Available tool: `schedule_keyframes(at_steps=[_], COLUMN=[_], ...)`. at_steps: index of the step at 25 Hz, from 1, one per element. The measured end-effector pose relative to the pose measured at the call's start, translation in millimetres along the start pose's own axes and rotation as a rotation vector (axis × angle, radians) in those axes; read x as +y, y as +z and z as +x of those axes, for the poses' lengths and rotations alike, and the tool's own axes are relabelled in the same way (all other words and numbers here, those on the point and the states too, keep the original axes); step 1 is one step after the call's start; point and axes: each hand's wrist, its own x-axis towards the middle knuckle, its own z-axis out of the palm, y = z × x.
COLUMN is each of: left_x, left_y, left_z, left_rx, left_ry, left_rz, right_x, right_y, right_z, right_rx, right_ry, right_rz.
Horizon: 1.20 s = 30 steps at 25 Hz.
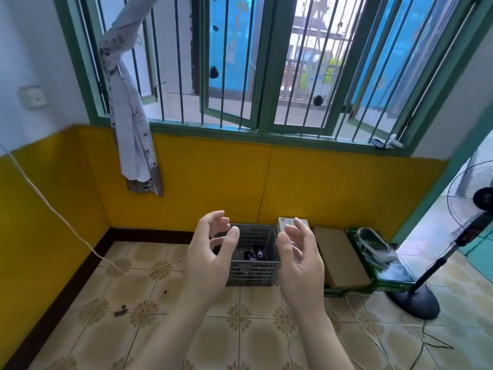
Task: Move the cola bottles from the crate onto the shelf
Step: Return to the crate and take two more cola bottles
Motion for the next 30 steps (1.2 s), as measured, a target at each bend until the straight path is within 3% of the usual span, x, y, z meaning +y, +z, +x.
schedule_keyframes(at_steps=[12,30], left_x=[-71.7,-212.3], left_y=[34.6,204.9], left_z=[144.8,388.8], left_rx=[-0.113,-0.270], left_ry=[-0.055,-0.216], left_rz=[-0.045,0.135], right_x=[50.4,210.1], right_y=[65.9,130.8], right_z=[122.5,419.9], right_rx=[0.051,-0.046], right_ry=[0.097,0.179], right_rz=[-0.058,-0.133])
